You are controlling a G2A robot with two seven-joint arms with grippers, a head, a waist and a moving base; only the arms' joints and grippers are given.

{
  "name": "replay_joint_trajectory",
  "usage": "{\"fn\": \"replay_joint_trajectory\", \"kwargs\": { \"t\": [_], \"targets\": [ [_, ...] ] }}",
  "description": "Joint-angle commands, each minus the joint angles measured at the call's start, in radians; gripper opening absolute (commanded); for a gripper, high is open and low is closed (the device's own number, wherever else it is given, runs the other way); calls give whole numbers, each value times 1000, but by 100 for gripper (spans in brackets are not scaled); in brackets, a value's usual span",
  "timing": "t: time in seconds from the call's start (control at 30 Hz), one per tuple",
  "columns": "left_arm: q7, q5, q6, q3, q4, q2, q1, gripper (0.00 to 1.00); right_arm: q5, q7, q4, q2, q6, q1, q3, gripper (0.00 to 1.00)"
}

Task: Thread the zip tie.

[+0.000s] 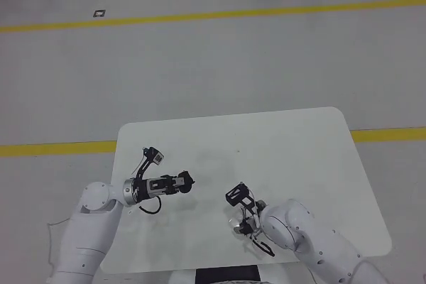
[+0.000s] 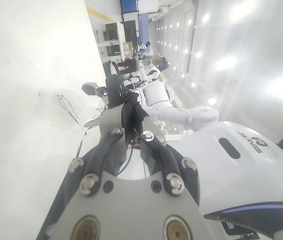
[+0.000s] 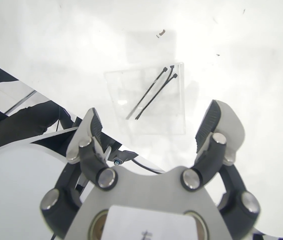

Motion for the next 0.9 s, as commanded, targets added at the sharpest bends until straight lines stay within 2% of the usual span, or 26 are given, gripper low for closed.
{"fn": "replay_joint_trajectory", "kwargs": {
  "t": [0.0, 0.07, 0.17, 0.37, 0.4, 0.47, 0.7, 0.77, 0.87],
  "targets": [
    [0, 0, 0, 0, 0, 0, 0, 0, -7, 2, -9, 0, -3, -3, -2, 42],
    [0, 0, 0, 0, 0, 0, 0, 0, -14, 1, -19, 0, -5, -7, -3, 45],
    [0, 0, 0, 0, 0, 0, 0, 0, -24, -2, -41, 1, -11, -18, -3, 44],
    [0, 0, 0, 0, 0, 0, 0, 0, -61, 18, -89, 2, -15, -36, -17, 35],
    [0, 0, 0, 0, 0, 0, 0, 0, -65, 21, -94, 1, -17, -38, -21, 28],
    [0, 0, 0, 0, 0, 0, 0, 0, -68, 23, -97, -1, -19, -39, -29, 27],
    [0, 0, 0, 0, 0, 0, 0, 0, -34, -2, -24, -17, -8, -3, -55, 24],
    [0, 0, 0, 0, 0, 0, 0, 0, -36, 3, 4, -24, 5, 13, -68, 31],
    [0, 0, 0, 0, 0, 0, 0, 0, -38, 17, 36, -34, 22, 35, -88, 28]
  ]
}}
